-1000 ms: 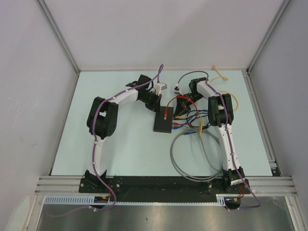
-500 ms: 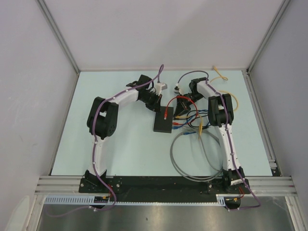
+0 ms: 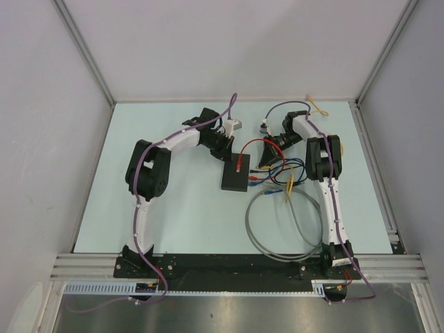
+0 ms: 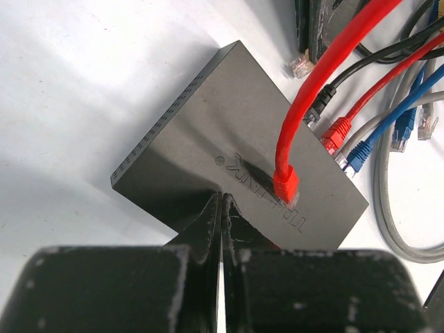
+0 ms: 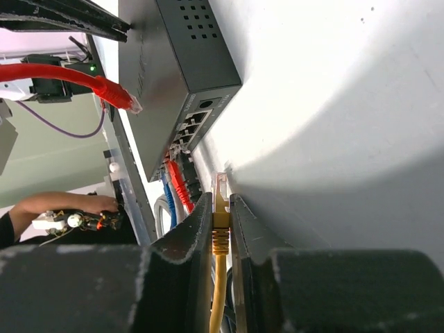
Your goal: Pull the plug from the switch port
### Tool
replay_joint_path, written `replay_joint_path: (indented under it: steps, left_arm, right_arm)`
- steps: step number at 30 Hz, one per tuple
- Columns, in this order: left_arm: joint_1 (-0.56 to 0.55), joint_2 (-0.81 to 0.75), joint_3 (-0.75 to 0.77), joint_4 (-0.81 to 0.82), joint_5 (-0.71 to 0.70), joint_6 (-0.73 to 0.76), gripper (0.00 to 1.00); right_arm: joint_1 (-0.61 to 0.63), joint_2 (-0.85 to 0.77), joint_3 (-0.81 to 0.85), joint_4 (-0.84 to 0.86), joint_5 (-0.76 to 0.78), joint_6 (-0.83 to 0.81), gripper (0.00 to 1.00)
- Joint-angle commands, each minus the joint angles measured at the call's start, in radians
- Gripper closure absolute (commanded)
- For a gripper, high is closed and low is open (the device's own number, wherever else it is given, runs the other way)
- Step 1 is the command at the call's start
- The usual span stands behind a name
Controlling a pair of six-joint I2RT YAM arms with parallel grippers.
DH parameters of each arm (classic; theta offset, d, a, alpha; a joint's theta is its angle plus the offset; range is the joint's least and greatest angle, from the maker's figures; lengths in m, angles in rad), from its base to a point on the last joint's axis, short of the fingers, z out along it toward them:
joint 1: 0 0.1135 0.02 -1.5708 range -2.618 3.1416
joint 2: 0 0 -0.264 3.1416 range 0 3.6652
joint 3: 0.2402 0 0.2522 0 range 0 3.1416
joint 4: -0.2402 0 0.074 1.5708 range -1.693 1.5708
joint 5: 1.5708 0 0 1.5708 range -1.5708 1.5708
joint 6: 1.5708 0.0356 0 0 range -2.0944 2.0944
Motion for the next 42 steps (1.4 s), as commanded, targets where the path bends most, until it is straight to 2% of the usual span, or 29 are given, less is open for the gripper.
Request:
replay_joint_path:
  steps: [1,7,16,21,26,28,29,32,35,36,37,38,40,42]
  left_arm:
    - [-0.014,0.032,-0.043,-0.05,-0.101,0.056,1.0]
    - [-0.014,0.026,-0.048,-0.049,-0.102,0.056,1.0]
    - [-0.014,0.034,-0.04,-0.046,-0.09,0.05,1.0]
    - [-0.014,0.034,-0.043,-0.043,-0.087,0.05,1.0]
    - [-0.014,0.035,-0.042,-0.041,-0.085,0.047,1.0]
    - [-0.014,0.038,-0.04,-0.038,-0.079,0.044,1.0]
    - [-0.014,0.038,-0.037,-0.038,-0.078,0.043,1.0]
    - [-0.014,0.04,-0.031,-0.038,-0.07,0.036,1.0]
    - [-0.013,0.038,-0.029,-0.038,-0.064,0.03,1.0]
    - [-0.013,0.04,-0.031,-0.036,-0.061,0.033,1.0]
    - [-0.013,0.038,-0.034,-0.033,-0.059,0.029,1.0]
    - [-0.011,0.041,-0.035,-0.033,-0.058,0.027,1.0]
    - [-0.009,0.043,-0.035,-0.032,-0.053,0.026,1.0]
    - [-0.006,0.043,-0.034,-0.027,-0.051,0.021,1.0]
  right_arm:
    - [0.003,0.037,0.019,0.052,0.109,-0.072,1.0]
    - [-0.008,0.0,0.1,0.078,0.1,-0.026,1.0]
    - [-0.057,-0.146,0.185,0.314,0.146,0.161,1.0]
    - [-0.112,-0.186,0.235,0.454,0.109,0.348,1.0]
    - [-0.173,-0.226,0.238,0.667,0.077,0.563,1.0]
    - [-0.189,-0.226,0.229,0.68,0.097,0.583,0.95]
    - [-0.189,-0.221,0.212,0.667,0.153,0.583,0.91]
    - [-0.184,-0.213,0.179,0.588,0.273,0.51,0.89]
    - [-0.192,-0.242,0.108,0.568,0.436,0.485,0.75]
    - [-0.201,-0.256,0.076,0.572,0.451,0.484,0.69]
    - [-0.206,-0.27,0.064,0.574,0.46,0.485,0.54]
    - [-0.21,-0.297,0.056,0.572,0.471,0.485,0.49]
    - [-0.229,-0.339,0.036,0.574,0.467,0.479,0.45]
    - [-0.241,-0.417,0.018,0.578,0.427,0.467,0.45]
